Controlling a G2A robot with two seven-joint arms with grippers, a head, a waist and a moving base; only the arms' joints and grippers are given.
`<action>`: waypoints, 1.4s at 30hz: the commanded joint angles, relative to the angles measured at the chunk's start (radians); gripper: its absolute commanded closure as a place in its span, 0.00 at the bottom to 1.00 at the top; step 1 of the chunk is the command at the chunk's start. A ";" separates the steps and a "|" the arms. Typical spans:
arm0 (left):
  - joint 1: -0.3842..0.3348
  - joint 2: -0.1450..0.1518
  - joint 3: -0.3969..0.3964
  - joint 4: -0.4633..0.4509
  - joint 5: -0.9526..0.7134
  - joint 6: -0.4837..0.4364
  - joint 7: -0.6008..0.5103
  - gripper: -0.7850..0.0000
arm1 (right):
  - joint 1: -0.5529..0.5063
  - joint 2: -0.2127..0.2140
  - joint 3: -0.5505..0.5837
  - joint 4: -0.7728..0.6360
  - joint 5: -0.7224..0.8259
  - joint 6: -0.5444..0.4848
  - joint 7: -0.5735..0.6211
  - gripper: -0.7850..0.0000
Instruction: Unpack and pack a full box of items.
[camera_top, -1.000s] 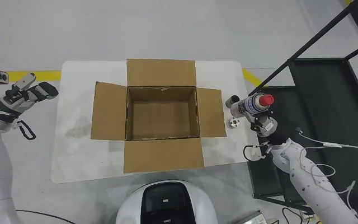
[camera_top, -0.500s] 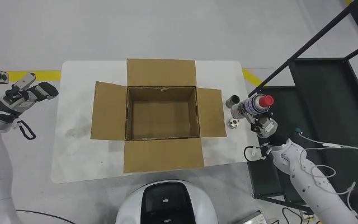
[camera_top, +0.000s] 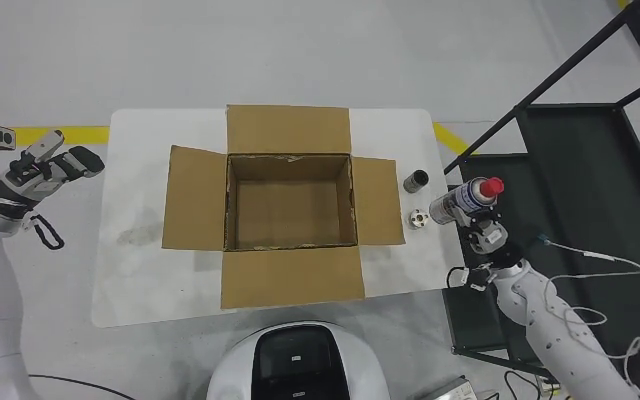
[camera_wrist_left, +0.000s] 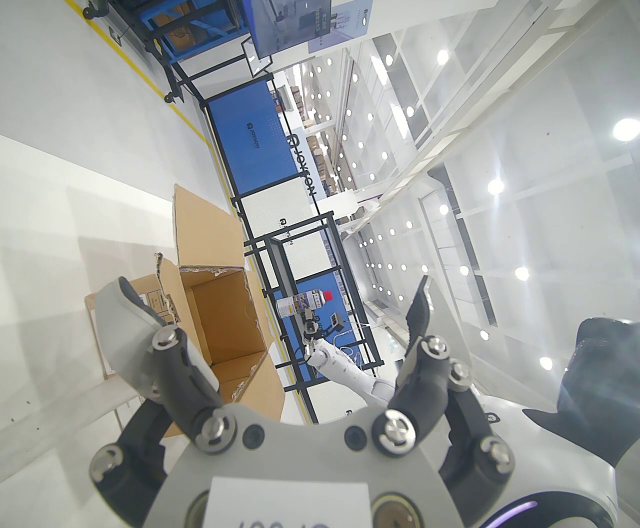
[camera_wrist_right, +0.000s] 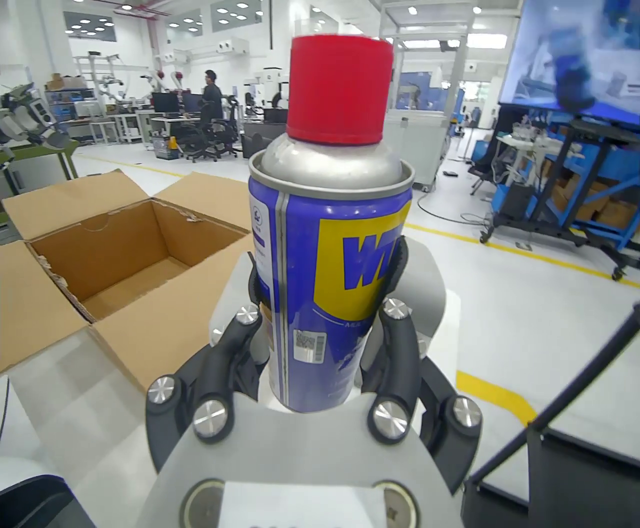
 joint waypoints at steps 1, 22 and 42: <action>0.000 0.000 0.000 0.000 0.000 0.000 0.000 0.00 | 0.003 -0.011 -0.016 0.068 0.031 0.000 -0.029 1.00; 0.000 0.000 0.000 0.000 0.000 0.000 0.000 0.00 | 0.170 -0.128 -0.221 0.458 0.066 -0.001 -0.192 1.00; 0.000 0.000 0.000 0.000 0.000 0.000 0.000 0.00 | 0.230 -0.190 -0.263 0.545 0.096 0.104 -0.089 1.00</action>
